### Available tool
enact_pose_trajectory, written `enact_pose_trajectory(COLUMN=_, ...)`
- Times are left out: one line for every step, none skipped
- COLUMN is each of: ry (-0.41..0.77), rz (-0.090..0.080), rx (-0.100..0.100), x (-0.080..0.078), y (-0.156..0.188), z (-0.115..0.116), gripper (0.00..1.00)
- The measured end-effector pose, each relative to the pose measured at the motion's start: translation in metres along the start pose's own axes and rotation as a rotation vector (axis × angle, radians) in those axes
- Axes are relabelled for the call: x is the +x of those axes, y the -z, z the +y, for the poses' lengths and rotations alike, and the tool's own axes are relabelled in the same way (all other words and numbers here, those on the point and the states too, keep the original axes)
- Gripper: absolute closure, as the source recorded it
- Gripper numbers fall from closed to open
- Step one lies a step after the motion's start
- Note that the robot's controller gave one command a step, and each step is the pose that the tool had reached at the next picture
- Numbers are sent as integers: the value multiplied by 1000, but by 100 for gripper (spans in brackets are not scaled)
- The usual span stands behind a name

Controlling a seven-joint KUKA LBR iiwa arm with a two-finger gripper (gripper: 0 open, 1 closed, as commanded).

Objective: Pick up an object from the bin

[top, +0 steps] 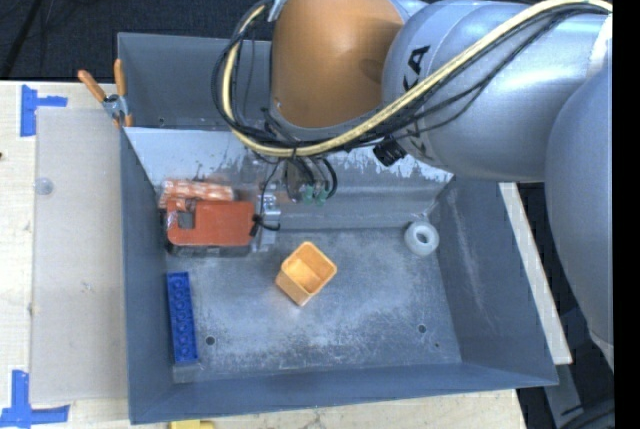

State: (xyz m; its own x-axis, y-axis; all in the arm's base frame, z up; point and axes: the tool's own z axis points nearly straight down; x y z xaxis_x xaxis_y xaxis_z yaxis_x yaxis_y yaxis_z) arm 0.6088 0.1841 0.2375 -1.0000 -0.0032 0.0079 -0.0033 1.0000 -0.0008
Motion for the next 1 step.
enact_pose_trajectory(ry=-3, rz=-7, rx=-1, x=-1, y=5, z=-1, gripper=0)
